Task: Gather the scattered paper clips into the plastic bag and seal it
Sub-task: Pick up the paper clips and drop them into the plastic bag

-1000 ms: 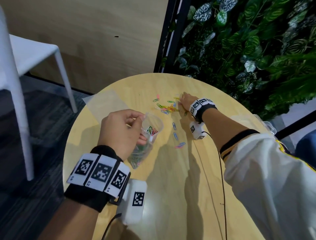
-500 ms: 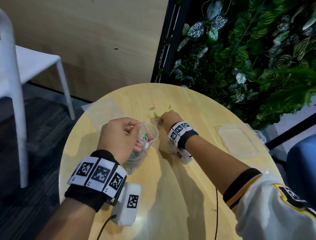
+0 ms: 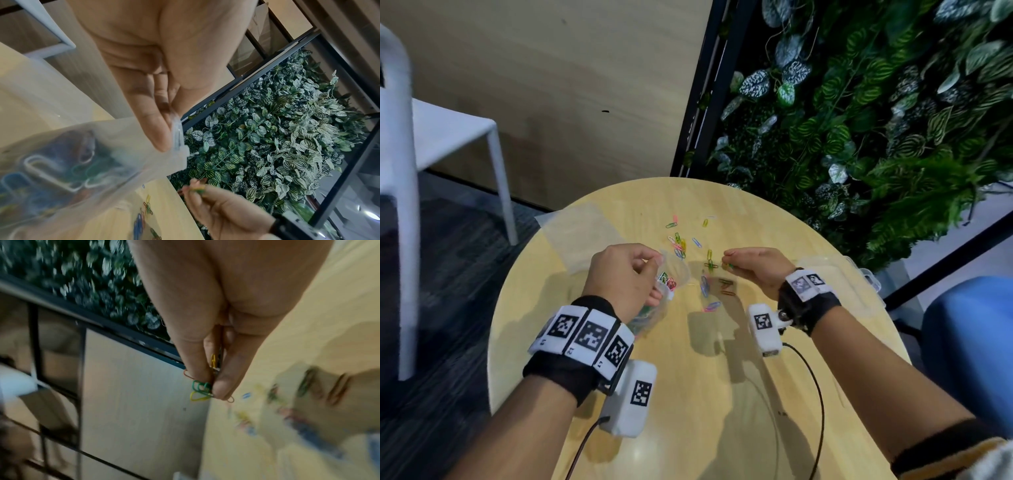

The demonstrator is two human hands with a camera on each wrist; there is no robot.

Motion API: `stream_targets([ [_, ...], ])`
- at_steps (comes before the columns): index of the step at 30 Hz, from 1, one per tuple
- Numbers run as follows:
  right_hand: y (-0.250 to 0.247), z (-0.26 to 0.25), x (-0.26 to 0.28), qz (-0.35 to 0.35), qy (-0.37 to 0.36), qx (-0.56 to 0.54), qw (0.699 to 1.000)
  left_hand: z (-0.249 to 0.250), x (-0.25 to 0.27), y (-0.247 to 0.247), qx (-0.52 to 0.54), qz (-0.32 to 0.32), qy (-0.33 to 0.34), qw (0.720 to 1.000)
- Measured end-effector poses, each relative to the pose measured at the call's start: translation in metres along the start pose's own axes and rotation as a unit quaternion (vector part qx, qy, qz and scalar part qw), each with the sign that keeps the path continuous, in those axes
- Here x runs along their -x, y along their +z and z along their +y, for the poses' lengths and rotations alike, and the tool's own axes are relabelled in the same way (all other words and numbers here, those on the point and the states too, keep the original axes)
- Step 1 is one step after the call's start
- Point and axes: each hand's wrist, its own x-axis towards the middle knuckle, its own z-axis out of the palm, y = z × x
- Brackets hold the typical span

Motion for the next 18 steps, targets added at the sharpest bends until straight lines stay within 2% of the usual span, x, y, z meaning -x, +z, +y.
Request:
stream_targets([
  [2,0.011,-0.013,0.019,-0.057,0.007,-0.088,0.994,0.002,0.001,0.003,-0.003,-0.004,-0.002,1.000],
  [4,0.025,-0.022,0.035,-0.111,0.016,-0.106,0.988,0.002,0.002,0.006,-0.002,-0.006,-0.004,1.000],
  [7,0.051,-0.021,0.051,-0.161,0.011,-0.016,0.987,0.002,0.004,0.009,-0.001,-0.006,-0.003,1.000],
  [12,0.077,-0.020,0.052,-0.148,-0.035,0.153,0.977,0.000,0.002,0.005,0.010,-0.004,-0.013,1.000],
  [14,0.079,-0.024,0.053,-0.135,-0.097,0.282,0.945,0.000,0.000,0.004,0.016,-0.003,-0.015,1.000],
  [16,0.080,-0.030,0.055,-0.137,-0.166,0.395,0.893,0.000,-0.001,0.004,0.019,-0.003,-0.016,1.000],
  [17,0.080,-0.034,0.056,-0.152,-0.185,0.419,0.876,-0.001,-0.001,0.004,0.021,-0.002,-0.016,1.000],
  [18,0.080,-0.037,0.053,-0.169,-0.197,0.418,0.871,-0.002,-0.001,0.003,0.021,0.001,-0.015,1.000],
])
